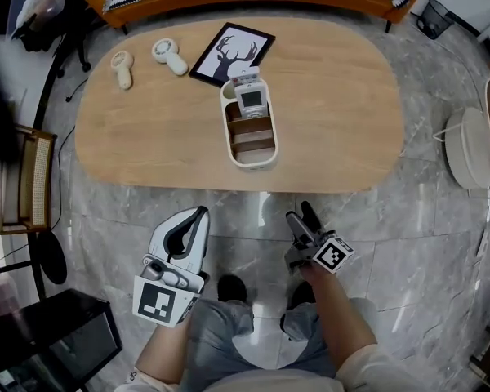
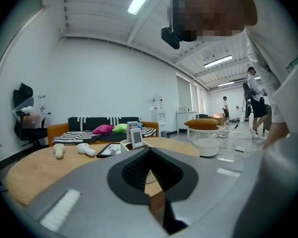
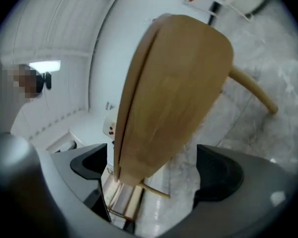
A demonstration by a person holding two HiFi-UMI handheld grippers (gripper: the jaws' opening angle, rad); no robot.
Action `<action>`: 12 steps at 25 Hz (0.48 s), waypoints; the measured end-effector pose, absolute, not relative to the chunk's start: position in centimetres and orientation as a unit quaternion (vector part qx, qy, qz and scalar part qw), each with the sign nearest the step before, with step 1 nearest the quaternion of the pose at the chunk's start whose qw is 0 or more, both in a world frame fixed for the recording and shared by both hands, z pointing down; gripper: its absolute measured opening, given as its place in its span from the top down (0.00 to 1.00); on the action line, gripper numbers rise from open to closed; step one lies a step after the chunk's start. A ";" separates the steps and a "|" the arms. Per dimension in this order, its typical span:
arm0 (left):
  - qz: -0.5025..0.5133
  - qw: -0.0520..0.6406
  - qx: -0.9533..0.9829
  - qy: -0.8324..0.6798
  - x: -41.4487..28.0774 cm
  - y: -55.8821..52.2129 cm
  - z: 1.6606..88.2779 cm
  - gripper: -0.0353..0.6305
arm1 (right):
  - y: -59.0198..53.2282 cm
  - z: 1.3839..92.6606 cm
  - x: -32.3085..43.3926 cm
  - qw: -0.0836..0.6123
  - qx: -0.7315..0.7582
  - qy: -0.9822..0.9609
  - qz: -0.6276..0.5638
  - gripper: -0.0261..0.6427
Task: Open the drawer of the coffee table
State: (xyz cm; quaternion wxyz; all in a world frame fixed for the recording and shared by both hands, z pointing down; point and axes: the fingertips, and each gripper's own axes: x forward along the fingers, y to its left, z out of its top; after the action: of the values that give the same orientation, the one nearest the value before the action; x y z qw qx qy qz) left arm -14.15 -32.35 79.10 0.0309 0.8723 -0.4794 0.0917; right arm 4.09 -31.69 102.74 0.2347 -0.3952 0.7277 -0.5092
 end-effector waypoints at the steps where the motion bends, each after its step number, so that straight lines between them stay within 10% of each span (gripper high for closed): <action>1: 0.086 0.027 0.872 -0.480 -14.3 -32.5 79.1 0.95 | -32.2 102.8 4.2 0.273 -0.381 0.717 -0.515 0.13; 12: 0.088 0.010 0.872 -0.481 -15.4 -32.8 79.3 0.95 | -37.4 103.3 4.2 0.359 -0.324 0.727 -0.487 0.16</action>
State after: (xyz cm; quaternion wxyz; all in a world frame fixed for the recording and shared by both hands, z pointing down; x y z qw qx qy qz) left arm -15.43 -32.83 79.29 0.0098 0.8721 -0.4812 0.0879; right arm 4.16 -37.44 103.32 0.3587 -0.3238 0.7273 -0.4874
